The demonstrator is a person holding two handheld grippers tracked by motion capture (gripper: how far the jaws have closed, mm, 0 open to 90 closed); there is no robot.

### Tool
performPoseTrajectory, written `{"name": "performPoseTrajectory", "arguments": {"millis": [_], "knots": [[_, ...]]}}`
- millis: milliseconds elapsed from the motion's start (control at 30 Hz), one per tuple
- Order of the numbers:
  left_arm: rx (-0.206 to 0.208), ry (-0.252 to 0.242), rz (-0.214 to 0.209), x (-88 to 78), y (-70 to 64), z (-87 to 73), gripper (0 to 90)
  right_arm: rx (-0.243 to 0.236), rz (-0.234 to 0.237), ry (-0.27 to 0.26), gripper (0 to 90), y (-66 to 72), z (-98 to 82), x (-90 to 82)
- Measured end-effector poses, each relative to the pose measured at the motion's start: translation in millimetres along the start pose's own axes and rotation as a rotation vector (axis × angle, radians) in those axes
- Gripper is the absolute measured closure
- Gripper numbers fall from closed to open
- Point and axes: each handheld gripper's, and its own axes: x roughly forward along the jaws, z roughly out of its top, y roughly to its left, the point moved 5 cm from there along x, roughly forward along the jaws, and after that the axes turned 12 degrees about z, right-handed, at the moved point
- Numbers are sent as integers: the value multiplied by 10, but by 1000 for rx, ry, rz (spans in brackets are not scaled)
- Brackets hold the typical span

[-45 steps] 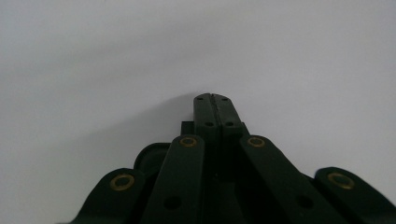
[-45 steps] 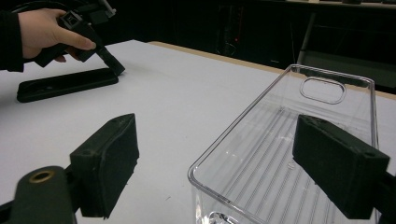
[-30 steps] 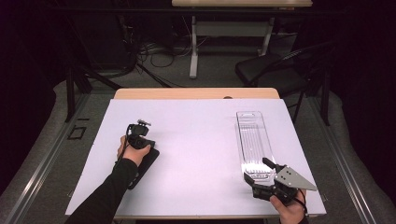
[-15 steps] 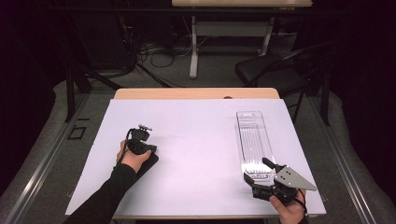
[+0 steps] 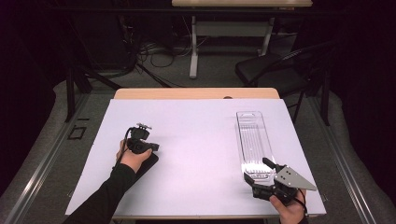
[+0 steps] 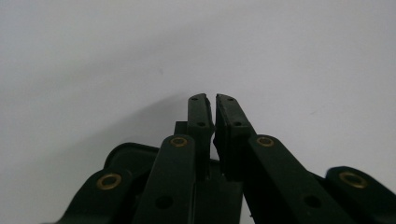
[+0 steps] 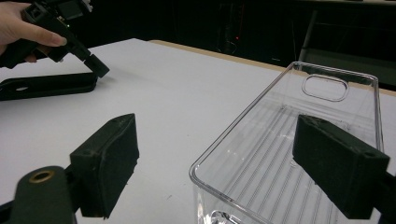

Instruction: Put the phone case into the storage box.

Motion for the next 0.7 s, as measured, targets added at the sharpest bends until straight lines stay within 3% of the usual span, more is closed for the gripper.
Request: {"name": "performPoseTrajectory", "arguments": {"millis": [167,533,700], "knots": [[29,-22,-17,-124,-63,26,777,-2,-3,-6,140,3,5,1],[67,-81,-36,-313,-163,52,506,-5,-4,-1,140,7,6,-4],[83,-107,-43,-427,-180,67,472,-5,-5,-1,140,10,9,-6]]}}
